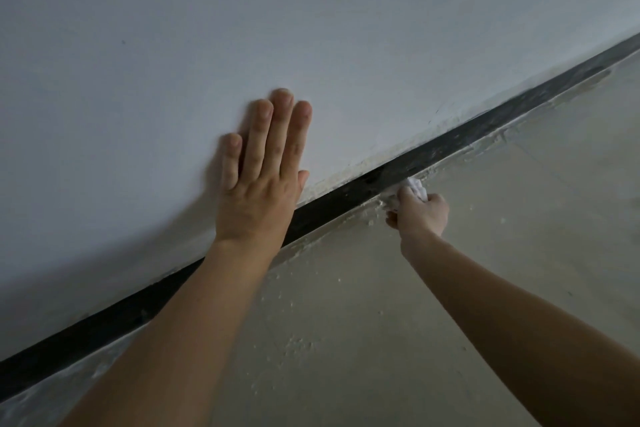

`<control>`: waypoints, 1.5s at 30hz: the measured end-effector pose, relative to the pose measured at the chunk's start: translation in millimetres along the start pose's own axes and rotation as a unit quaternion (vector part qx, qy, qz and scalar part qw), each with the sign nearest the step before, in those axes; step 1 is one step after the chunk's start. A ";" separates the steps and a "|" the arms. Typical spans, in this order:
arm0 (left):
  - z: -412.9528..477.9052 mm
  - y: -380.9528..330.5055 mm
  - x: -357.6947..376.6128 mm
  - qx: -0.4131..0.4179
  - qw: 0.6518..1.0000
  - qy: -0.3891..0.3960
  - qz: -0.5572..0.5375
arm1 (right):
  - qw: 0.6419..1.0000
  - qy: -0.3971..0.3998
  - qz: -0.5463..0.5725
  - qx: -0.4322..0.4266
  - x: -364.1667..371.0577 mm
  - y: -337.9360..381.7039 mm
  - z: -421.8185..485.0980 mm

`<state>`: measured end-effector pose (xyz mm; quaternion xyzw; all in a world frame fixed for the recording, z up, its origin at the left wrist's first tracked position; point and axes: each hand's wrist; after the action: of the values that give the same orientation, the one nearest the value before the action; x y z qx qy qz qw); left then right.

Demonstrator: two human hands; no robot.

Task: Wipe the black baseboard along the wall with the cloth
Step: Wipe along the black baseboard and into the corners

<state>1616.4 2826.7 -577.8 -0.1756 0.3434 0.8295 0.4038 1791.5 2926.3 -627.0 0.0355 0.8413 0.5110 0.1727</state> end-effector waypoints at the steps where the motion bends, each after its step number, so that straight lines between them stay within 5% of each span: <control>1: 0.2 0.2 0.1 0.000 1.000 -0.001 0.001 | 1.000 0.024 -0.018 -0.008 -3.6 -2.3 -8.3; 9: 2.0 -0.1 -2.4 -0.004 1.000 -0.004 0.006 | 0.950 0.195 -0.146 -0.194 20.7 -28.6 -76.3; 19: 2.2 2.9 -3.2 0.007 1.000 0.009 0.012 | 0.954 0.107 -0.162 -0.228 11.1 1.9 -23.1; 24: 2.1 1.0 -3.7 0.004 1.000 0.011 0.006 | 0.979 0.024 -0.129 -0.158 0.3 10.0 -1.6; 31: 2.2 -0.6 -4.0 -0.004 1.000 0.007 -0.021 | 0.923 0.160 -0.212 -0.279 -0.2 -1.1 -39.8; 38: 1.4 0.2 -1.2 0.002 1.000 -0.007 -0.020 | 0.938 0.083 -0.231 -0.246 -3.4 15.4 -2.8; 42: 1.8 -1.0 -2.4 -0.002 1.000 0.006 -0.017 | 0.967 0.035 -0.205 -0.149 -6.8 27.2 24.0; 45: 5.1 -5.6 -7.7 -0.002 0.998 0.025 -0.064 | 0.956 0.082 -0.247 -0.133 -18.8 33.4 29.2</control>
<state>1625.5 2828.6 -572.3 -0.2188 0.3399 0.7977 0.4474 1814.8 2962.6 -605.3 -0.2386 0.7598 0.5605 0.2273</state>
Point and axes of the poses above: each hand's wrist, its own z-axis towards the middle knuckle, its own x-axis out of the palm, y = z × x, and after that the axes turned 3 degrees about -z, right-handed
